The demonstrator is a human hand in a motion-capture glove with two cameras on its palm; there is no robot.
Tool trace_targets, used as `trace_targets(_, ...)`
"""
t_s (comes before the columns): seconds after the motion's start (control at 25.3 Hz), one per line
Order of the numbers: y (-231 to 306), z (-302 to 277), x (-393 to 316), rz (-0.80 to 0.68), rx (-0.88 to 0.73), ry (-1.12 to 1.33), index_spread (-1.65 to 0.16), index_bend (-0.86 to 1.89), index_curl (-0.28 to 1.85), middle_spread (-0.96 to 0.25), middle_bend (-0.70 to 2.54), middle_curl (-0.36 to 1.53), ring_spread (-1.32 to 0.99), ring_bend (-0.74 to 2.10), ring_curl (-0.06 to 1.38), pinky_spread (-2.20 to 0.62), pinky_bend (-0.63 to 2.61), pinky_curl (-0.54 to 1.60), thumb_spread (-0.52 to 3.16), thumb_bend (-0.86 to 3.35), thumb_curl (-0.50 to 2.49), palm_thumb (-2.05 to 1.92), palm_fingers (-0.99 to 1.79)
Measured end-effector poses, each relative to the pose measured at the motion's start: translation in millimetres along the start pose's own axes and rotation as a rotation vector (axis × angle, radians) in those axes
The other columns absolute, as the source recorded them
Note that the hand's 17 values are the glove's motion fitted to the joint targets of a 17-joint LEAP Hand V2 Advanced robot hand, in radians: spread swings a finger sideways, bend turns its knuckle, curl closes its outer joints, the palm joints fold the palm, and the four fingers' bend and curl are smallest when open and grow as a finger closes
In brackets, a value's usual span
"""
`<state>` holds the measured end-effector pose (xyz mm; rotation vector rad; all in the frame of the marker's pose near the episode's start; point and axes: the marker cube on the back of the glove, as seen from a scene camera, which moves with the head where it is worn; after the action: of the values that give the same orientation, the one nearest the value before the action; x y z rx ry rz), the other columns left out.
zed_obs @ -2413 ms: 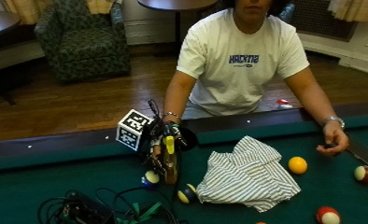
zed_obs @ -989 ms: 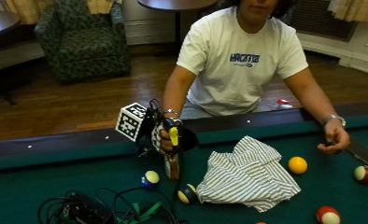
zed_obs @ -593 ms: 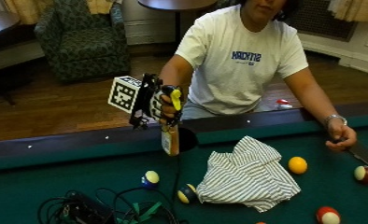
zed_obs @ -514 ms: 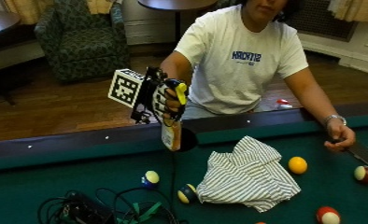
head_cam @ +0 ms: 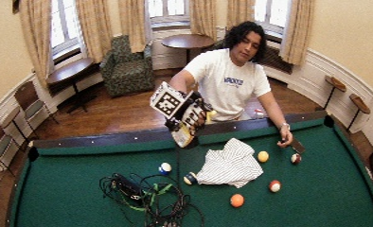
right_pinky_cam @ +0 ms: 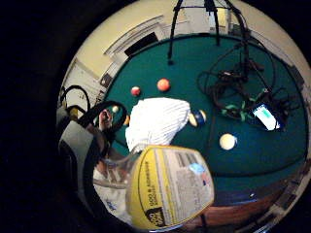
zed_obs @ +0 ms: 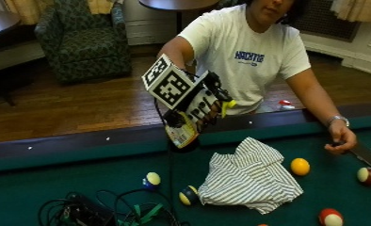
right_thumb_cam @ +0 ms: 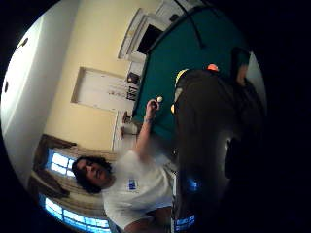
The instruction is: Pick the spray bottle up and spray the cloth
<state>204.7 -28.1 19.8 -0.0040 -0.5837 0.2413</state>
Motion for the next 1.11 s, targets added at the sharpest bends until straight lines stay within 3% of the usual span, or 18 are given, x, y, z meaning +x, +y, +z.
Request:
trace_targets(0.55, -43.4, 65.3, -21.8, 0.108, -0.431, 0.376, -0.25, 0.45, 0.58, -0.20, 0.64, 0.59, -0.22, 0.71, 0.51, -0.32, 0.47, 0.44, 0.21, -0.03, 0.77, 0.96, 1.36)
trace_targets(1.11, -43.3, 174.7, -2.8, 0.185, -0.801, 0.625, -0.25, 0.44, 0.59, -0.20, 0.64, 0.59, -0.22, 0.71, 0.51, -0.32, 0.47, 0.44, 0.22, -0.03, 0.79, 0.96, 1.36)
